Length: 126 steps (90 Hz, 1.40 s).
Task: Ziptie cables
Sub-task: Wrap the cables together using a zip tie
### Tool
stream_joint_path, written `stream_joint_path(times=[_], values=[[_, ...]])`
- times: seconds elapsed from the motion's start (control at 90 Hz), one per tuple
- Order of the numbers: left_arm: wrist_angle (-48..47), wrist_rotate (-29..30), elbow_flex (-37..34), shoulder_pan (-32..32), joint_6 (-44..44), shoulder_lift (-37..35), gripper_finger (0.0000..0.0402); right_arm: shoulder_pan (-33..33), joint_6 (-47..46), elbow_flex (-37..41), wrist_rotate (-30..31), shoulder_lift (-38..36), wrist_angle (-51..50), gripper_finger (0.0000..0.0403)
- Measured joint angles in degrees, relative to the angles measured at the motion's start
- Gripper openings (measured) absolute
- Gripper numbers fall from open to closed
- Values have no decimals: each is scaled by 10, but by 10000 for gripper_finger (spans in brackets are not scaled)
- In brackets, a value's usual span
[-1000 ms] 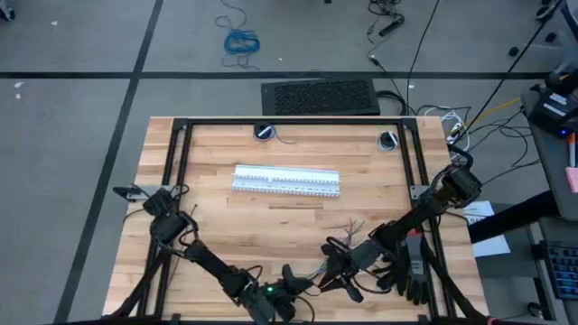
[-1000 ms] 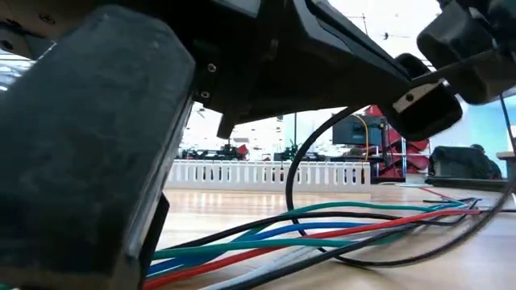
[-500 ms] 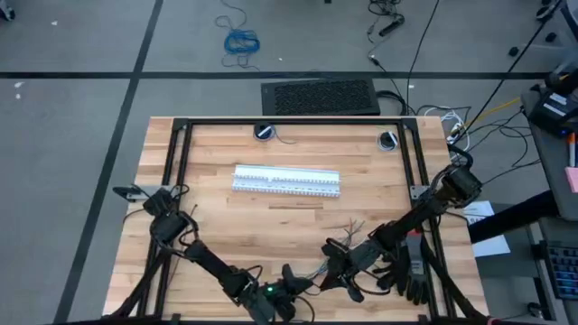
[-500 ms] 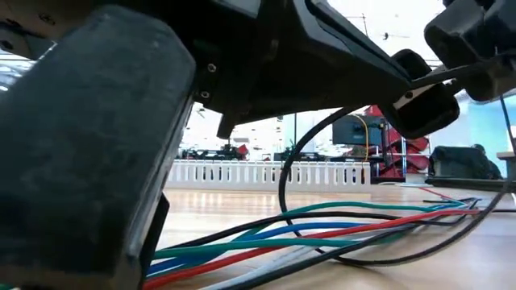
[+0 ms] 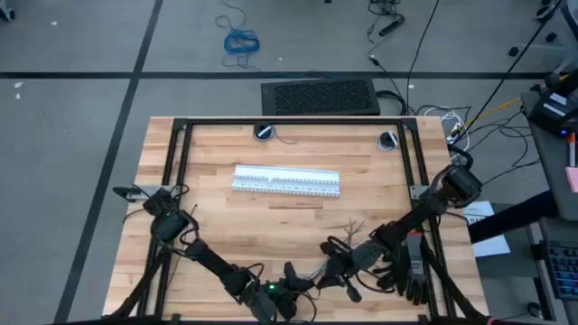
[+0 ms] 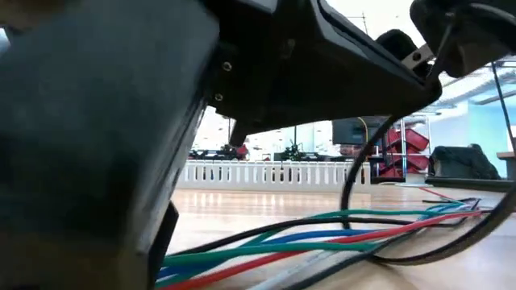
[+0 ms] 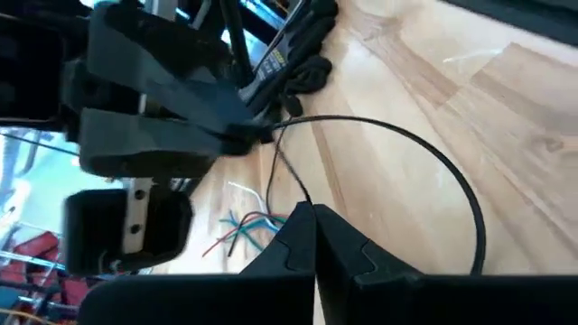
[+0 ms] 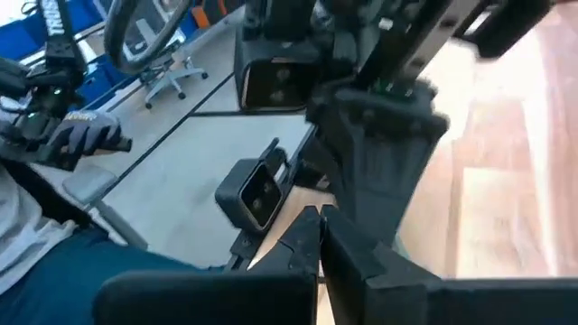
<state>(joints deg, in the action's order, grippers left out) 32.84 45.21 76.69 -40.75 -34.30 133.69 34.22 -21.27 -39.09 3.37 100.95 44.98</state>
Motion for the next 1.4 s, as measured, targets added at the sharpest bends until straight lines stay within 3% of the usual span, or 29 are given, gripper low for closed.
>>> stream_joint_path(times=[0.122,0.322,0.456,0.611,0.789,0.878,0.956,1.056,1.156,1.4], values=[[6,-12,0,-1,48,1,0,0,16,-11,34,0,-20,0],[-18,-20,1,-4,47,0,0,-4,45,-27,63,0,-20,0],[-19,5,1,-7,56,0,0,-5,49,-27,78,0,-33,0],[-26,152,-1,-20,172,-3,0,4,51,-27,110,0,-66,0],[-25,312,-5,-41,203,-3,19,9,64,-27,117,0,-81,0],[18,379,-5,-40,298,-3,37,9,64,-27,142,0,-75,0],[66,371,2,-39,359,-4,51,8,57,-27,198,0,-69,0],[67,309,12,-38,366,-5,66,7,66,-27,270,0,-50,0],[49,301,14,-31,366,-5,83,8,72,-27,299,0,-42,0],[36,398,14,-18,350,-6,115,7,56,-27,310,0,-34,0]])
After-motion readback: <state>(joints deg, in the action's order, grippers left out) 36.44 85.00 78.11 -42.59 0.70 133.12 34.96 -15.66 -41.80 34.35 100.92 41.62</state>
